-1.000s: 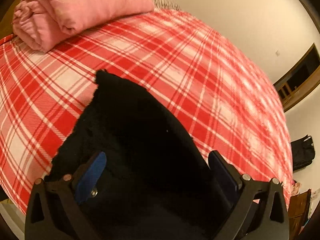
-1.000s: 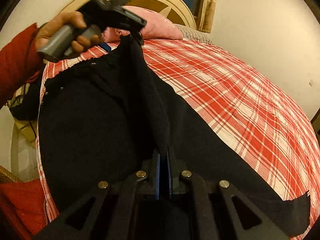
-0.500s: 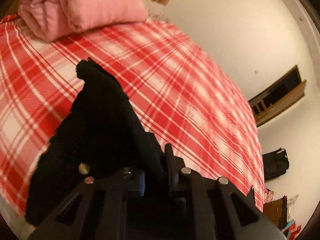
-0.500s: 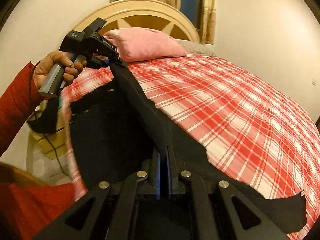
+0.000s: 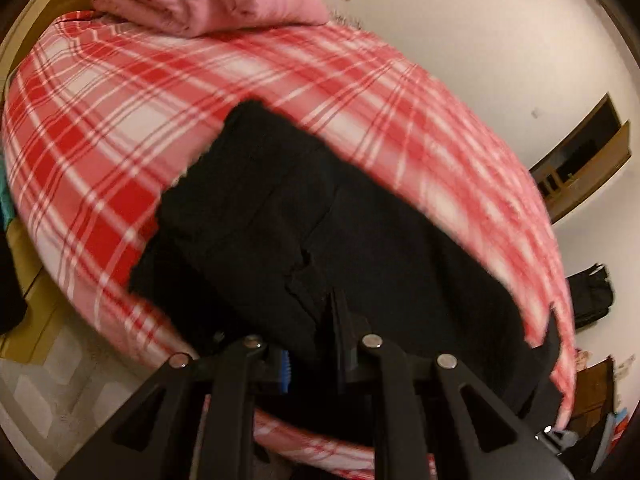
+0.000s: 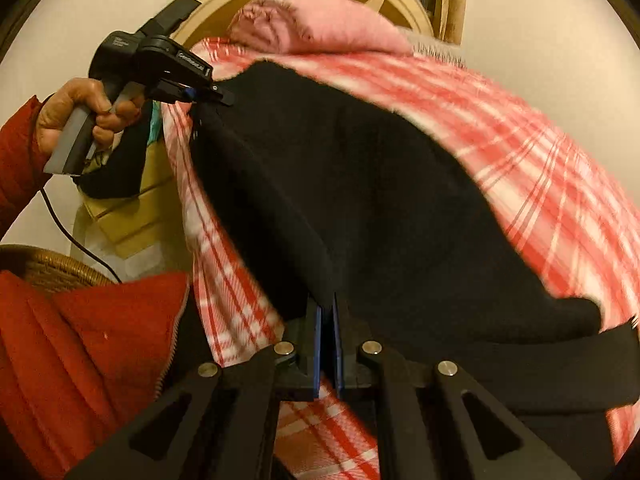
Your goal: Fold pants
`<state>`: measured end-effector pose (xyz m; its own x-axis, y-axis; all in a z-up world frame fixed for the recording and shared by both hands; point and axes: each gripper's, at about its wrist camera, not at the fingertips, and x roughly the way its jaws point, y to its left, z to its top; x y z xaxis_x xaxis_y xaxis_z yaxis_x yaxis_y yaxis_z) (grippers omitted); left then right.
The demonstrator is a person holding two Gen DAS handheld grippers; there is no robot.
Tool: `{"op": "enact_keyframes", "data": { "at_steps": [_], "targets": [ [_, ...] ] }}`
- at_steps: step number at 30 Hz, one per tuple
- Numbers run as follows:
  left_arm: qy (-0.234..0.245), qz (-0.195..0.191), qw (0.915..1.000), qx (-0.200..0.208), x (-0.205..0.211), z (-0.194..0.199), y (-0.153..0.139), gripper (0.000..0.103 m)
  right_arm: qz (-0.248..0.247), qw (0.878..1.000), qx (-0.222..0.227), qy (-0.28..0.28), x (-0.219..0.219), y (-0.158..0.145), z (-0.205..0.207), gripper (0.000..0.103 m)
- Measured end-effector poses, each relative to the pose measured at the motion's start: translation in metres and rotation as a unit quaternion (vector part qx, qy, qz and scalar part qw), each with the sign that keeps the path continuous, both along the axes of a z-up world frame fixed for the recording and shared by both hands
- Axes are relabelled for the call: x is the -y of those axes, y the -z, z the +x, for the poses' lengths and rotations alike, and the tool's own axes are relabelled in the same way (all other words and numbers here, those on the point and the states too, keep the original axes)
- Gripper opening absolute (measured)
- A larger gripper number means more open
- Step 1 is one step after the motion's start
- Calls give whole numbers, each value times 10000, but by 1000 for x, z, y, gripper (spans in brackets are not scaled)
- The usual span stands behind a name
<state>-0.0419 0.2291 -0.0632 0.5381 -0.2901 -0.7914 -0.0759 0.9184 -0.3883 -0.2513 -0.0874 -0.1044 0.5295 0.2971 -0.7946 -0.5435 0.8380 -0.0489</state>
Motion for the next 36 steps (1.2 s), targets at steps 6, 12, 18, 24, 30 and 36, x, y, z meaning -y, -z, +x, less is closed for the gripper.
{"op": "enact_keyframes", "data": {
  "at_steps": [6,12,18,24,30,36],
  "targets": [
    [137,601,9980,-118,7,-5,28,28,8,9999,-120,36,0,21,0,8],
    [222,872,9958,-159,-3,-8,20,58,658,9964,-519,123,19,-4,15,15],
    [-626,1958,9773,512,-31,-32,-30,73,1960,9800,322,127,56,-78,38,79],
    [-667,1885,9714,1284,-6,-14,-55,78,2208,9745,321,227,48,-82,105,79],
    [-744,2566,9555,1254,40,4,-12,78,1825,9822,-334,285,14,-26,158,79],
    [-714,2848,9499,1071,57,-1,23,80,1775,9765,-1223,1,13,0,166,79]
  ]
}}
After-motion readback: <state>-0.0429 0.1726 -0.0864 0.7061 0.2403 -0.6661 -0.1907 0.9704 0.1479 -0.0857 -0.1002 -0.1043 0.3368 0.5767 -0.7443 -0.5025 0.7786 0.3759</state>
